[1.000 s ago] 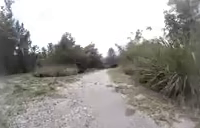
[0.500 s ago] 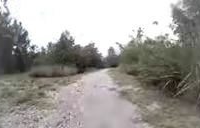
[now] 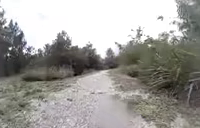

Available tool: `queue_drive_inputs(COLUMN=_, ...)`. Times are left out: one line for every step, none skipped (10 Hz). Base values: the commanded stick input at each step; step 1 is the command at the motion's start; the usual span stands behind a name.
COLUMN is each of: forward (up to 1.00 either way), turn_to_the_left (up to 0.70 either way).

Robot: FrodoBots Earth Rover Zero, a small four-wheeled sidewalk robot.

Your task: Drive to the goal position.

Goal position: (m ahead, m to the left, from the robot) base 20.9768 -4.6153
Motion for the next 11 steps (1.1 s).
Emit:
queue_drive_inputs(forward=0.85, turn_to_the_left=0.00)
queue_drive_inputs(forward=0.85, turn_to_the_left=0.00)
queue_drive_inputs(forward=0.85, turn_to_the_left=0.00)
queue_drive_inputs(forward=0.85, turn_to_the_left=0.00)
queue_drive_inputs(forward=0.85, turn_to_the_left=0.00)
queue_drive_inputs(forward=0.85, turn_to_the_left=0.00)
queue_drive_inputs(forward=0.85, turn_to_the_left=0.00)
queue_drive_inputs(forward=0.85, turn_to_the_left=0.00)
queue_drive_inputs(forward=0.85, turn_to_the_left=0.00)
queue_drive_inputs(forward=0.85, turn_to_the_left=0.00)
queue_drive_inputs(forward=0.85, turn_to_the_left=0.00)
